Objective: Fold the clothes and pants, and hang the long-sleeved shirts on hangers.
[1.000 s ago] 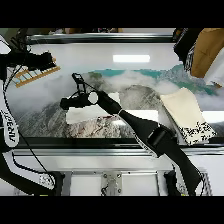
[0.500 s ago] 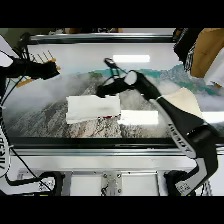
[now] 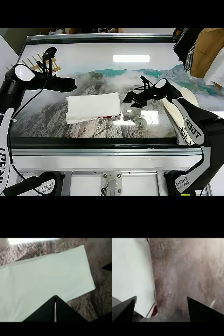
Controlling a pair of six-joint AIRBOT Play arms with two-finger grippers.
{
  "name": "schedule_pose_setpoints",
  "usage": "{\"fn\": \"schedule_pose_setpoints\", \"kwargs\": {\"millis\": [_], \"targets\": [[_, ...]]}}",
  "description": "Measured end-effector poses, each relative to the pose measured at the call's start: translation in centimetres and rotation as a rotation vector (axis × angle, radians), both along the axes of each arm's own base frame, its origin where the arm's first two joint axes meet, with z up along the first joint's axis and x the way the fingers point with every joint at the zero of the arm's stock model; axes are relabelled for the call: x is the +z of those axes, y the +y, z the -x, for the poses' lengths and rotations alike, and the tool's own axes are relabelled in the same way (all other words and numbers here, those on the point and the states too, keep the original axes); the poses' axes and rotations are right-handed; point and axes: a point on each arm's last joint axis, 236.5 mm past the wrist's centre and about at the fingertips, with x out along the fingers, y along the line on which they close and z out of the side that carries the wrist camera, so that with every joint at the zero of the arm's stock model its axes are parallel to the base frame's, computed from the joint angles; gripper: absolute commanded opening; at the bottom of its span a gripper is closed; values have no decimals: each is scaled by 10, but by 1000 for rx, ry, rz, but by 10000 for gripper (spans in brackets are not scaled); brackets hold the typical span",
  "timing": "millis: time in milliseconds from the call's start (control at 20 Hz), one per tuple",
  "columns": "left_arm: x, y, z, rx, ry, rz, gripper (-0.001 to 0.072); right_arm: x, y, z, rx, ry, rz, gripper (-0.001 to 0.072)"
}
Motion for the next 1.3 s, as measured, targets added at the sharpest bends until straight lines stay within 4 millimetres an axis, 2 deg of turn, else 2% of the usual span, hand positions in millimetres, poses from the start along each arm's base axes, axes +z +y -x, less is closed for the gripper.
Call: {"fn": "schedule_pose_setpoints", "kwargs": {"millis": [350,400,600,750,850,900,1000,1150,1300], "targets": [[-3,-8,6,-17,14,1,14,-9,73,-1,-22,-16,-156,709],[-3,-8,6,-18,16,1,14,-9,83,0,-20,-21,-166,663],[-4,-9,9,-22,28,2,14,-9,115,2,6,-79,-182,12],[-5,-10,13,-31,44,3,14,7,130,-3,33,-158,-216,9],[-7,-10,17,-37,59,3,14,30,124,-14,36,-225,-222,9],[-7,-10,18,-40,65,2,14,41,112,-21,34,-262,-205,9],[-8,-10,21,-45,75,0,14,65,68,-41,-6,-327,-128,9],[-9,-10,22,-49,81,-1,14,111,-27,-63,-121,-394,24,9],[-9,-11,23,-51,83,-2,14,156,-130,-65,-284,-436,182,9]]}}
